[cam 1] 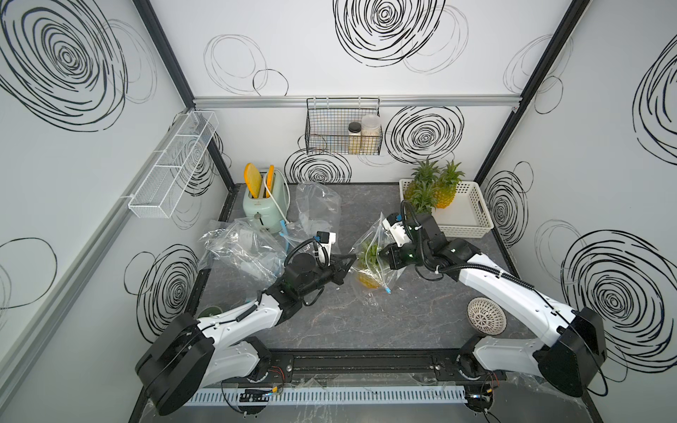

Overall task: Open the zip-top bag and take out the pineapple
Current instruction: Open the zipper of the food storage bag at the center of the board.

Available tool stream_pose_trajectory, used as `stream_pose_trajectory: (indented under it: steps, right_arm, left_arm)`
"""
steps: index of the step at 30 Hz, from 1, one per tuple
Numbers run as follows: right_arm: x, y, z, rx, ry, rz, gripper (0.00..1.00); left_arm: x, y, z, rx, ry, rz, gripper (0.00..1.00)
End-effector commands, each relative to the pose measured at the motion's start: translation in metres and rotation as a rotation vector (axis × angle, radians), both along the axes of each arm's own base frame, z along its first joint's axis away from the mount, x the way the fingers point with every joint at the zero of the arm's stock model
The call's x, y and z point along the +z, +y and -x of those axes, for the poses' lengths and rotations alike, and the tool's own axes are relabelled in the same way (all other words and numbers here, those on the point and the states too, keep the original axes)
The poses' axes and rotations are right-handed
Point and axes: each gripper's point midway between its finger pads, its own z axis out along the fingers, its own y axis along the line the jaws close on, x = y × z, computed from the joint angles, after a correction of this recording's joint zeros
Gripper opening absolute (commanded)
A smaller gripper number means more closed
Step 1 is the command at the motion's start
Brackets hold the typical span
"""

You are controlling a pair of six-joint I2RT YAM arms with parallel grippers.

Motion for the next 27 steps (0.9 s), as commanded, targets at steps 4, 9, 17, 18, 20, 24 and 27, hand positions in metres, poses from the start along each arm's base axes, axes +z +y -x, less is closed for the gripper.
stream_pose_trajectory:
  steps: [4, 9, 17, 18, 20, 24, 27]
  right_arm:
    - [0.008, -0.011, 0.008, -0.013, -0.018, 0.008, 0.00]
    - [0.030, -0.018, 0.009, -0.035, -0.080, -0.020, 0.00]
    - [0.052, -0.031, 0.012, -0.062, -0.121, -0.013, 0.00]
    - [0.052, -0.034, 0.012, -0.072, -0.123, -0.007, 0.00]
    - [0.053, -0.043, 0.013, -0.099, -0.131, 0.011, 0.00]
    - [0.057, -0.059, 0.012, -0.150, -0.152, 0.031, 0.00]
    - [0.061, -0.071, 0.009, -0.185, -0.161, 0.029, 0.00]
  left_arm:
    - [0.012, -0.001, -0.001, 0.004, -0.051, 0.027, 0.00]
    - [0.015, 0.001, -0.001, 0.013, -0.058, 0.031, 0.00]
    - [0.019, 0.005, -0.002, 0.030, -0.071, 0.033, 0.00]
    - [0.019, 0.006, -0.002, 0.034, -0.073, 0.033, 0.00]
    - [0.019, 0.008, -0.002, 0.042, -0.076, 0.030, 0.00]
    - [0.019, 0.014, -0.003, 0.059, -0.081, 0.022, 0.00]
    - [0.019, 0.018, -0.003, 0.066, -0.082, 0.022, 0.00]
